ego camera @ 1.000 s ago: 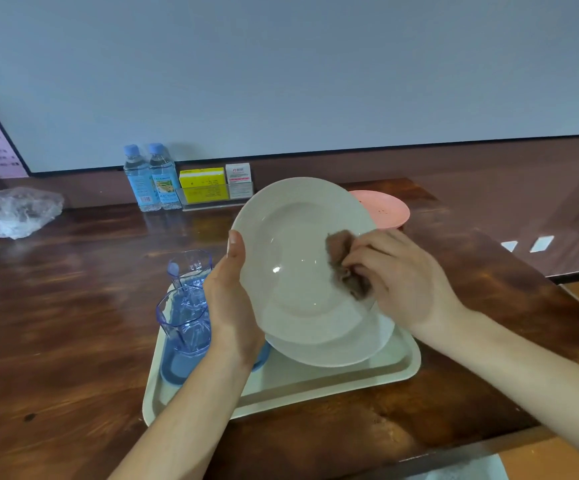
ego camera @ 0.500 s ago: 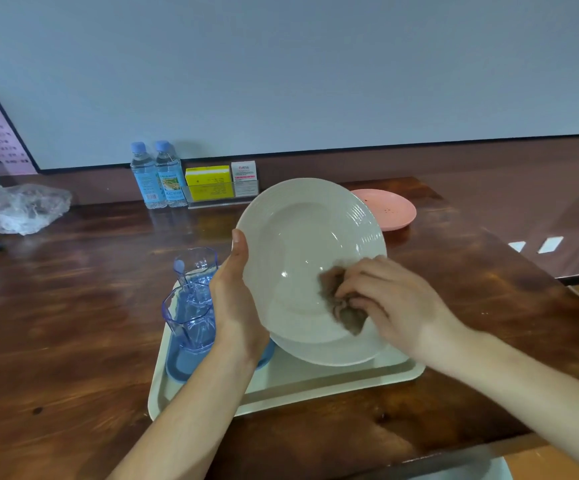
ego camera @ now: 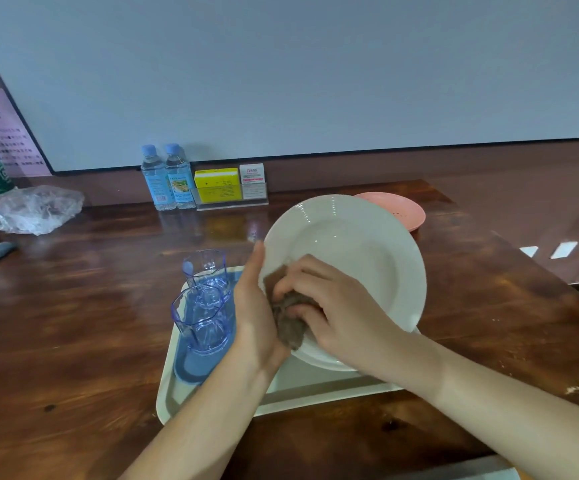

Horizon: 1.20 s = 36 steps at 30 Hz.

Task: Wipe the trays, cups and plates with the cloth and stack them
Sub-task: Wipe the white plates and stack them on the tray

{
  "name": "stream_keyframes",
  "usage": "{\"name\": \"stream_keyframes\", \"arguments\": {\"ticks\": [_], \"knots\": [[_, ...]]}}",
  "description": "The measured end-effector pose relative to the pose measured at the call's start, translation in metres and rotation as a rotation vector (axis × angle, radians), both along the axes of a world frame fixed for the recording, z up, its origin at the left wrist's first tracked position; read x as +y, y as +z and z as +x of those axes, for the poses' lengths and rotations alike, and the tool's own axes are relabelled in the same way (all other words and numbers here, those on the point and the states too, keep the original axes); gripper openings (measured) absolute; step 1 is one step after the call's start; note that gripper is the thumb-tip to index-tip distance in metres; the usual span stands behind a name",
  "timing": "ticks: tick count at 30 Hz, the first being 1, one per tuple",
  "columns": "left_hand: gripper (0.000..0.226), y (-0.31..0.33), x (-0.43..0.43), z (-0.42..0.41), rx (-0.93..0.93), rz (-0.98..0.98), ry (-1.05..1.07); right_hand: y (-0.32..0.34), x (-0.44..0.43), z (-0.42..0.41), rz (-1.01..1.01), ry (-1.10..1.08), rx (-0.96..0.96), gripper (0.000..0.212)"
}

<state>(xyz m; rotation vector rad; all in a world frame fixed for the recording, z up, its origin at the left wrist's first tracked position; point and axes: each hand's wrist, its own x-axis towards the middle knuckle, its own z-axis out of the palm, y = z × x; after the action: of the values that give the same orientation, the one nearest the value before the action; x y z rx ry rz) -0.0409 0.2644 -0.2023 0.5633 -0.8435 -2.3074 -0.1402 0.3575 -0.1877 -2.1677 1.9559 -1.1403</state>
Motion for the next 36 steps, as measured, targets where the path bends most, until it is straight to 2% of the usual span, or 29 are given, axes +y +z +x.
{"name": "stream_keyframes", "arguments": {"ticks": [2, 6, 13, 17, 22, 25, 27, 31, 34, 36], "knots": [[0.048, 0.003, -0.002, -0.001, 0.031, 0.011, 0.060, 0.010, -0.015, 0.000, -0.051, -0.044, -0.015, 0.028], [0.064, 0.007, -0.001, -0.001, 0.085, 0.007, 0.133, 0.025, -0.039, -0.004, -0.119, -0.126, -0.035, 0.022], [0.077, 0.005, -0.014, 0.005, -0.007, -0.063, 0.182, 0.005, -0.011, 0.008, 0.072, 0.016, -0.055, 0.030], [0.073, 0.003, -0.008, 0.002, -0.048, -0.164, 0.175, 0.007, -0.011, 0.007, -0.003, 0.001, -0.073, 0.035], [0.062, 0.005, -0.006, -0.001, 0.103, -0.200, 0.143, 0.025, -0.029, 0.004, -0.137, -0.069, -0.069, 0.027], [0.060, 0.003, -0.006, -0.002, 0.099, -0.258, 0.106, 0.037, -0.045, -0.010, -0.206, -0.147, -0.054, 0.026], [0.055, 0.000, -0.011, -0.002, 0.046, -0.249, 0.100, 0.042, -0.051, -0.026, -0.221, -0.226, 0.015, 0.025], [0.053, -0.003, -0.022, 0.000, 0.026, -0.156, 0.137, 0.038, -0.039, -0.058, -0.132, -0.418, 0.350, 0.025], [0.056, -0.003, -0.025, 0.000, 0.021, -0.138, 0.182, 0.024, -0.015, -0.065, -0.028, -0.434, 0.483, 0.030], [0.061, -0.003, -0.023, 0.001, 0.029, -0.124, 0.196, 0.012, 0.004, -0.054, 0.012, -0.376, 0.497, 0.028]]}}
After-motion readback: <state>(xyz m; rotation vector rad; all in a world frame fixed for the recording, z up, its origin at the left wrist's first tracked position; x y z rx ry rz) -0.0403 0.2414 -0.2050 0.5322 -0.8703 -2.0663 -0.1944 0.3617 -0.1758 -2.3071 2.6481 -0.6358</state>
